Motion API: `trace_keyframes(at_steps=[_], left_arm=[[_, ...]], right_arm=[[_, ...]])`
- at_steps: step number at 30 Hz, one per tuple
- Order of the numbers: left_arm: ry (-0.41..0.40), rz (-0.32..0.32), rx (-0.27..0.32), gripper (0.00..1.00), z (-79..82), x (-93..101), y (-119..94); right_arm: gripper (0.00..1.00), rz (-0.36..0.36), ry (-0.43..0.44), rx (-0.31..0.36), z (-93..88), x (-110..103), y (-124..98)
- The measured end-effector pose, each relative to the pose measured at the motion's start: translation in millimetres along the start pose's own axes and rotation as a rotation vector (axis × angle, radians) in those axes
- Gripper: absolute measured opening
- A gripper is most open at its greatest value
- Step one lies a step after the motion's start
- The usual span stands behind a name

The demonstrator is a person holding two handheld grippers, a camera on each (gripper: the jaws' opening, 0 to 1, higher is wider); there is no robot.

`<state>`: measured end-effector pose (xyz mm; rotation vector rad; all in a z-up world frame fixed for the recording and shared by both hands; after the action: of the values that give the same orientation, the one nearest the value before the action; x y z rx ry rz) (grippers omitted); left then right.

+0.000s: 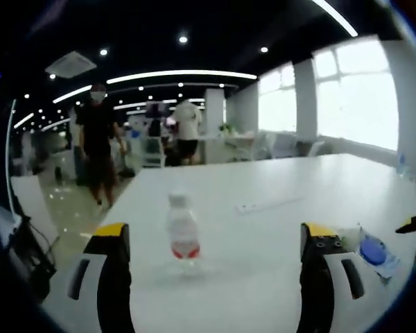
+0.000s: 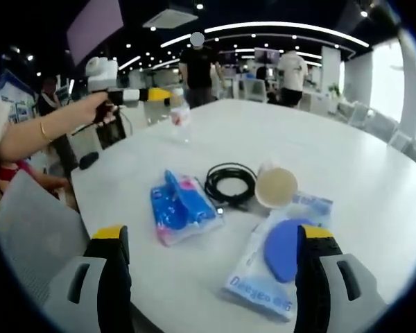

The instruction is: Arrange the tabletop items into an orderly group along one side of the table until the central work area is clear of visible clutter.

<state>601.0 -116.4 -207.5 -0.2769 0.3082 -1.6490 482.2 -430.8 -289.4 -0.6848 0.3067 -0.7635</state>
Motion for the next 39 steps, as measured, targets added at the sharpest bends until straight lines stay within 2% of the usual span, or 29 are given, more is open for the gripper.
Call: trace_keyframes(at_steps=[11,15,19,24,34,39], left_arm=[[0.044,-0.076,-0.024,0.99,-7.0,26.1,-23.3],[0.053,-0.094,-0.023,0.99,-8.5,34.6,-34.2],[0.072,-0.102,-0.021,0.99,-10.2,43.0,-46.0],[0.079,-0.114,-0.023,0.99,-9.6,48.3,-59.4],[0.097,-0.127,-0.033,0.99,-15.1,62.1,-85.9],[0.121,-0.127,-0.033,0.99,-15.7,69.1,-94.5]], right_arm=[[0.99,0.002,-0.005,0.008,1.5,0.7,-0.7],[0.99,0.025,0.029,0.045,8.9,-0.1,-4.3],[0.99,0.033,0.007,0.077,18.6,-3.7,-7.1],[0.99,0.052,0.025,0.093,21.8,-2.3,-8.0],[0.99,0.024,-0.003,0.123,37.3,21.3,-20.3],[0.99,0.021,-0.01,0.151,53.4,35.7,-24.9]])
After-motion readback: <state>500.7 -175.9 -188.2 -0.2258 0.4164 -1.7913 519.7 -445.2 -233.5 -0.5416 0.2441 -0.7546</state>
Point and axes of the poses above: the point that each gripper's makers call its tool centre point, and the gripper's own axes: y roughly forward along the fingers, x roughly to its right, z roughly out of its top, the point moved 3 cm from there along -y, roughly backward along the fingers, and after that the axes turned 9 degrees about -x, right-handed, at the moved point
